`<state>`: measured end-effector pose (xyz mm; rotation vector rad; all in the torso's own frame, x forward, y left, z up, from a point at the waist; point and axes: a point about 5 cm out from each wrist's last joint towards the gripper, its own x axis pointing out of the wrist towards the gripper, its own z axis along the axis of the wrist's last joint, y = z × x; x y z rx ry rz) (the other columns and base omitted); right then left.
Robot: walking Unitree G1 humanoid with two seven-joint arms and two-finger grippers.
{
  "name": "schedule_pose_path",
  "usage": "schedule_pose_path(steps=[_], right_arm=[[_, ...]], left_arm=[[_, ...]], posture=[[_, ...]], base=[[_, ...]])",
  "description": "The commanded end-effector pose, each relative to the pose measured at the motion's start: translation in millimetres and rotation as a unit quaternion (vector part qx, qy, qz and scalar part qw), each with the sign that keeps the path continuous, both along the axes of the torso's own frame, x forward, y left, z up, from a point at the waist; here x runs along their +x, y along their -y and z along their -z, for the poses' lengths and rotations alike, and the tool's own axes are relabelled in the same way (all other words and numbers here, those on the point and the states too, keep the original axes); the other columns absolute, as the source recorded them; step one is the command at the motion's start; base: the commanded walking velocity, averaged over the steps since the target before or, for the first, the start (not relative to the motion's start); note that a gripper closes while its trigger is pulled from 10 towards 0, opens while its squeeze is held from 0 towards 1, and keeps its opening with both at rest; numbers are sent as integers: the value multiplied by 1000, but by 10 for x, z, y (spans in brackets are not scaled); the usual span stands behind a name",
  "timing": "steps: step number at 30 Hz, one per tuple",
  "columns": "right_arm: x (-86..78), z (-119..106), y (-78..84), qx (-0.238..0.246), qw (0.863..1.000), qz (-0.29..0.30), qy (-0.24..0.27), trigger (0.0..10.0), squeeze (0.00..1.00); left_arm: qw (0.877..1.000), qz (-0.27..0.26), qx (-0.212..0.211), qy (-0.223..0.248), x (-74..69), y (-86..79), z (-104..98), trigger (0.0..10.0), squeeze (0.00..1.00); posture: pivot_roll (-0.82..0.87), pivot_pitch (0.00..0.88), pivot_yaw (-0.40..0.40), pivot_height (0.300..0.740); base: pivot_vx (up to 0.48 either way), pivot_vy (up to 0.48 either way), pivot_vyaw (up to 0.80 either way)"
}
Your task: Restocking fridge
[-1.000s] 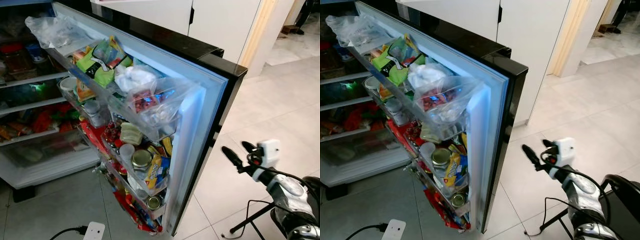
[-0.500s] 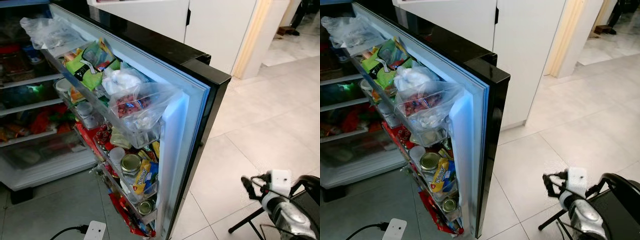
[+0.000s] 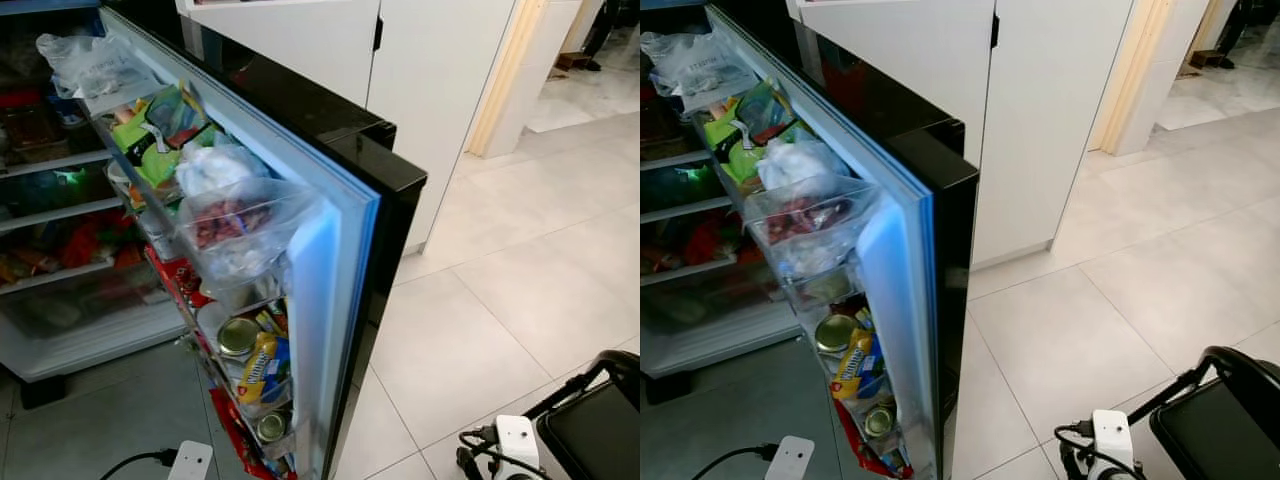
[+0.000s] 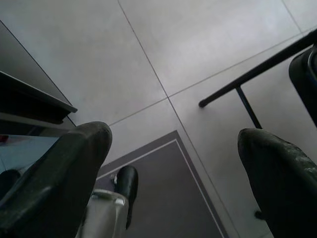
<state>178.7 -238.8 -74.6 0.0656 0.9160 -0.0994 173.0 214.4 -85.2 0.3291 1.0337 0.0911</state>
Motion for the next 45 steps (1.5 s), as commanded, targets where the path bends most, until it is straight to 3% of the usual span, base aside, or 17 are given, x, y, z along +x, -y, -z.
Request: schedule_pose_path(steps=[1, 7, 14, 28, 45], right_arm=[[-51, 23, 15, 0, 1000, 10, -10, 10000, 0], [-250, 81, 128, -12, 999, 31, -39, 10000, 0], [-344, 111, 153, -10, 998, 34, -52, 10000, 0], [-318, 111, 119, 0, 998, 38, -49, 10000, 0], [-323, 120, 93, 6, 998, 36, -50, 10000, 0]], left_arm=[[1000, 5, -1, -7, -30, 10, 16, 10000, 0], [1000, 10, 0, -6, -29, 13, 16, 10000, 0], [1000, 11, -3, -6, -36, 13, 19, 10000, 0], [1000, 14, -1, -7, -44, 5, 21, 10000, 0], [1000, 9, -5, -3, -46, 8, 21, 10000, 0]], posture=[[7, 0, -50, 740], [5, 0, -49, 740], [2, 0, -46, 740], [-1, 0, -41, 740], [-2, 0, -43, 740]], base=[[0, 0, 0], [-40, 0, 0], [-247, 0, 0], [-306, 0, 0], [0, 0, 0]])
